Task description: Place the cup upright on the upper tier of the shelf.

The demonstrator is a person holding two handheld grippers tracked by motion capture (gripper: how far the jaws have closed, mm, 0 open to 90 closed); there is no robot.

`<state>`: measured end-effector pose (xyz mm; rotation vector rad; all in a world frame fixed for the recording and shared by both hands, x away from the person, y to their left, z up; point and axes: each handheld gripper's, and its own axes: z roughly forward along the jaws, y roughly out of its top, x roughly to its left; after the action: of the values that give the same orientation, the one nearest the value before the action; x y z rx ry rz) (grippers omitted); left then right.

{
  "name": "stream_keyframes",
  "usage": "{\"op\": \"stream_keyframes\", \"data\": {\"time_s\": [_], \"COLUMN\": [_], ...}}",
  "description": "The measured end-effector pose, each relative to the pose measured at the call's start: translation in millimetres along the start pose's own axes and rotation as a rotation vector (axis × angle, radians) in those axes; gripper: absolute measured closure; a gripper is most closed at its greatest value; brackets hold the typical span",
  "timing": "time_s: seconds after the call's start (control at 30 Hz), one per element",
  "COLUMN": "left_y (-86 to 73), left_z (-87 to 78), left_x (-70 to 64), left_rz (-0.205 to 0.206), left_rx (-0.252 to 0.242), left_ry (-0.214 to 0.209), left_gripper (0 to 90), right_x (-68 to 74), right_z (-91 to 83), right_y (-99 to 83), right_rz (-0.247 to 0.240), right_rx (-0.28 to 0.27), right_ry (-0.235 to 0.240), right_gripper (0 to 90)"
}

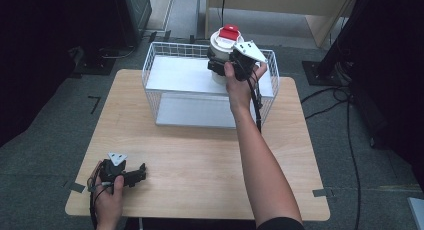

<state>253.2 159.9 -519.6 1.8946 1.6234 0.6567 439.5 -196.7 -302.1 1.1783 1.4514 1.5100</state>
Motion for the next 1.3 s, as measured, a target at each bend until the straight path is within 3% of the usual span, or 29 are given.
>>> {"op": "stream_keyframes", "data": {"time_s": [0.27, 0.47, 0.97, 1.3], "left_y": [0.1, 0.0, 0.0, 0.0], "left_z": [0.0, 0.1, -0.1, 0.0], "left_x": [0.2, -0.1, 0.1, 0.1], "left_rz": [0.004, -0.001, 0.002, 0.001], "left_rx": [0.000, 0.000, 0.001, 0.000], "left_ry": [0.000, -0.001, 0.000, 0.000], "left_gripper": [0.0, 0.0, 0.0, 0.0], "right_x": [-5.1, -5.9, -0.2, -3.9], "right_z": [-10.6, -19.6, -46.1, -70.3], "right_y": [-2.5, -5.0, -14.4, -25.0], "right_rz": [0.026, -0.014, -0.036, -0.067], "right_rx": [-0.017, -0.013, -0.023, -0.017], "right_ry": [0.027, 0.035, 0.058, 0.055], "right_gripper": [0.0, 0.0, 0.0, 0.0]}}
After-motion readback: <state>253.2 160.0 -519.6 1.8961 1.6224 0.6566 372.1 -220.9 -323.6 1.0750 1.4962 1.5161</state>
